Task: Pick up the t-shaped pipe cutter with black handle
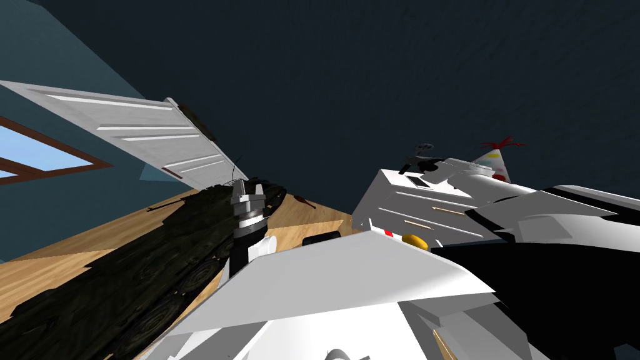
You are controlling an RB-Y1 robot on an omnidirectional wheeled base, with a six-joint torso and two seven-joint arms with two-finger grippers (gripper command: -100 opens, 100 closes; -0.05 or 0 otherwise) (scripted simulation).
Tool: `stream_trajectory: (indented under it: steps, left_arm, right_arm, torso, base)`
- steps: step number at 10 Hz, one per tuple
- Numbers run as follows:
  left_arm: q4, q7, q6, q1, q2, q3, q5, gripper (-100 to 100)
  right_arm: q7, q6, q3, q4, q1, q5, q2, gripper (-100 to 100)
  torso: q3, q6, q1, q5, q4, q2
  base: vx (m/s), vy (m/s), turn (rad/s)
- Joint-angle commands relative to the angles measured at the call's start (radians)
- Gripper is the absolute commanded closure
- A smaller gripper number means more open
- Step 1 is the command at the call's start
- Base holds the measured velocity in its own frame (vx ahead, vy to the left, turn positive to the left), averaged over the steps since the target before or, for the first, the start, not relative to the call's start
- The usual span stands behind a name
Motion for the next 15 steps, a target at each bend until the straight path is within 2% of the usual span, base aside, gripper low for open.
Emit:
stream_trajectory:
  steps: [1, 4, 5, 6, 8, 9, 10, 11, 12, 13, 14, 15]
  left_arm:
    - [0.0, 0.0, 0.0, 0.0, 0.0, 0.0, 0.0, 0]
    - [0.0, 0.0, 0.0, 0.0, 0.0, 0.0, 0.0, 0]
    - [0.0, 0.0, 0.0, 0.0, 0.0, 0.0, 0.0, 0]
    - [0.0, 0.0, 0.0, 0.0, 0.0, 0.0, 0.0, 0]
    - [0.0, 0.0, 0.0, 0.0, 0.0, 0.0, 0.0, 0]
    - [0.0, 0.0, 0.0, 0.0, 0.0, 0.0, 0.0, 0]
    - [0.0, 0.0, 0.0, 0.0, 0.0, 0.0, 0.0, 0]
    - [0.0, 0.0, 0.0, 0.001, 0.0, 0.0, 0.0, 0]
    - [0.0, 0.0, 0.0, 0.0, 0.0, 0.0, 0.0, 0]
    - [0.0, 0.0, 0.0, 0.0, 0.0, 0.0, 0.0, 0]
    - [0.0, 0.0, 0.0, 0.0, 0.0, 0.0, 0.0, 0]
    - [0.0, 0.0, 0.0, 0.0, 0.0, 0.0, 0.0, 0]
  right_arm:
    - [0.0, 0.0, 0.0, 0.0, 0.0, 0.0, 0.0, 100]
    - [0.001, 0.0, 0.0, 0.001, 0.001, 0.0, -0.001, 100]
    - [0.0, 0.0, 0.0, 0.001, 0.001, 0.0, -0.001, 0]
    - [-0.04, 0.02, -0.05, -0.049, 0.051, 0.032, -0.006, 100]
    - [-0.04, 0.02, -0.064, -0.105, 0.104, 0.032, -0.006, 100]
    - [-0.04, 0.02, -0.064, -0.107, 0.105, 0.032, -0.006, 100]
    - [-0.078, 0.041, -0.108, -0.146, 0.146, 0.066, -0.007, 100]
    - [-0.078, 0.041, -0.124, -0.177, 0.172, 0.066, -0.007, 100]
    - [-0.078, 0.041, -0.124, -0.212, 0.202, 0.066, -0.007, 100]
    - [-0.078, 0.041, -0.124, -0.226, 0.202, 0.066, -0.007, 100]
    - [-0.116, 0.062, -0.179, -0.259, 0.249, 0.1, -0.008, 100]
    - [-0.116, 0.062, -0.183, -0.296, 0.281, 0.1, -0.008, 100]
  torso:
    - [0.0, 0.0, 0.0, 0.0, 0.0, 0.0]
    - [0.0, -0.001, 0.0, 0.0, 0.0, 0.0]
    - [0.0, -0.001, 0.0, 0.0, 0.0, 0.0]
    - [0.0, -0.001, 0.0, 0.0, 0.0, 0.0]
    - [-0.003, 0.002, -0.006, -0.002, -0.001, -0.006]
    - [-0.003, -0.001, -0.005, -0.002, -0.002, -0.005]
    - [-0.002, -0.003, -0.002, -0.001, -0.001, -0.003]
    - [-0.002, 0.005, -0.003, -0.002, -0.001, -0.004]
    - [-0.003, 0.003, -0.005, -0.002, -0.001, -0.004]
    - [-0.003, -0.001, -0.006, -0.003, -0.002, -0.004]
    - [-0.003, -0.004, -0.005, -0.005, -0.003, -0.003]
    - [-0.004, 0.002, -0.007, -0.005, -0.003, -0.006]
  base:
    - [0.0, 0.0, 0.0]
    - [0.0, 0.0, -0.004]
    - [0.0, 0.0, 0.0]
    - [0.133, -0.067, -0.286]
    - [0.126, -0.047, -0.184]
    - [0.021, -0.008, 0.031]
    - [0.117, -0.008, -0.297]
    - [0.143, -0.022, -0.311]
    - [0.072, -0.032, -0.045]
    - [0.02, -0.032, 0.049]
    - [0.111, -0.054, -0.32]
    - [0.135, -0.037, -0.267]
